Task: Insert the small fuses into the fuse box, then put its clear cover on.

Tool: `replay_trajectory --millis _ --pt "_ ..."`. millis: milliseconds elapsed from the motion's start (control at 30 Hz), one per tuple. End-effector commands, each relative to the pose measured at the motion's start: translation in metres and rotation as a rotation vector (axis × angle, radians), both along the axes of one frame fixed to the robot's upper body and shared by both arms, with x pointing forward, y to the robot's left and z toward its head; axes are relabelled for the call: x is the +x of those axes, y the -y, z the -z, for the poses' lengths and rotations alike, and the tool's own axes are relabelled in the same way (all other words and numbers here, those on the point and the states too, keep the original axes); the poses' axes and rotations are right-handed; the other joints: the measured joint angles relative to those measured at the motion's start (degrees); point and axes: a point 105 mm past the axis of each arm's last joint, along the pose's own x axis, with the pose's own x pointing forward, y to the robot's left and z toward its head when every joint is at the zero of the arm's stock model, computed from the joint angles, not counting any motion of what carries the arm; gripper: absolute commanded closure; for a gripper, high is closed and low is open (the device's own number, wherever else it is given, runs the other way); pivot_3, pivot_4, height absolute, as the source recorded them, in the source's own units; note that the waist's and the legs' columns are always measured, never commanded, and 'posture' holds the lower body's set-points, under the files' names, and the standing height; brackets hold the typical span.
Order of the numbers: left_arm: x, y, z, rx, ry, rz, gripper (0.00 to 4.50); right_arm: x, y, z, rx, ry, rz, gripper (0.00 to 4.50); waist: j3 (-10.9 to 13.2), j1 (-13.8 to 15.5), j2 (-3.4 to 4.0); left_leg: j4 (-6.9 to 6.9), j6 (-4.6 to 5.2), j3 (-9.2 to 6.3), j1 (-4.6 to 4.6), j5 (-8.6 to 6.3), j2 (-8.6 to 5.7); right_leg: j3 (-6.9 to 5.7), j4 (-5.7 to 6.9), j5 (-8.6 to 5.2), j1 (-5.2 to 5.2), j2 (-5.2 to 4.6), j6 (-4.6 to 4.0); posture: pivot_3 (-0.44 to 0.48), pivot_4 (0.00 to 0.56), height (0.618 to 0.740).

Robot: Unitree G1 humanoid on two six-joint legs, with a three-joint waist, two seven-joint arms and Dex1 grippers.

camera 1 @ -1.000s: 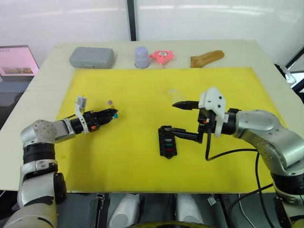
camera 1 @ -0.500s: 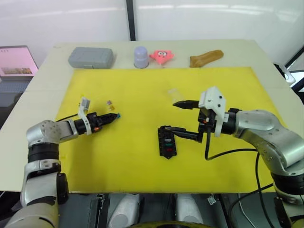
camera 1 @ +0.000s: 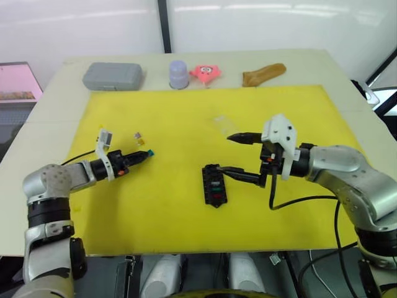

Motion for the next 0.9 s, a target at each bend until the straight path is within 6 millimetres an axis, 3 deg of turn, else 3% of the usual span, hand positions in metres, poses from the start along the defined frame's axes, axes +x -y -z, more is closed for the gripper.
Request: replay_trajectory --millis 33,233,333,533,833,900 --pt "-0.012 0.003 -0.051 -0.045 0.162 0.043 4.44 -0.005 0.000 -0.019 0.131 -0.006 0.009 0.00 0.00 -0.09 0.00 -0.01 0.00 0.00 0.00 0.00 0.01 0.00 0.00 0.00 0.00 0.00 0.00 0.000 0.150 0.740" --pt "-0.024 0.034 -0.093 -0.142 0.295 0.153 4.44 -0.004 -0.007 -0.033 0.279 -0.068 -0.001 0.00 0.00 0.15 0.00 -0.02 0.00 0.01 0.00 0.00 0.01 0.01 -0.01 0.00 0.02 0.00 0.00 0.000 0.150 0.740" --pt "-0.025 0.050 -0.101 -0.189 0.315 0.201 4.44 -0.003 -0.014 -0.037 0.279 -0.074 -0.007 0.00 0.00 -0.02 0.00 -0.01 -0.01 0.01 0.00 0.01 0.01 0.01 -0.01 0.00 0.02 0.00 0.00 0.000 0.150 0.740" --pt "-0.032 0.087 -0.125 -0.318 0.387 0.346 4.44 -0.001 -0.033 -0.063 0.527 -0.237 -0.085 0.00 0.00 -0.28 0.00 -0.07 -0.02 0.03 0.00 0.01 0.07 0.01 -0.02 0.00 -0.01 0.05 0.00 0.000 0.150 0.740" --pt "-0.037 0.109 -0.144 -0.386 0.425 0.420 4.44 0.008 -0.040 -0.075 0.711 -0.381 -0.046 0.00 0.00 -0.34 0.00 -0.08 -0.02 0.04 0.01 0.01 0.04 0.04 0.00 0.00 -0.01 0.04 0.00 0.000 0.150 0.740" --pt "-0.038 0.111 -0.145 -0.401 0.417 0.430 4.50 0.008 -0.040 -0.078 0.737 -0.403 -0.048 0.58 0.00 -0.43 0.00 -0.10 -0.02 0.04 0.01 0.01 0.04 0.04 0.00 0.00 -0.03 0.04 0.00 0.000 0.150 0.740"
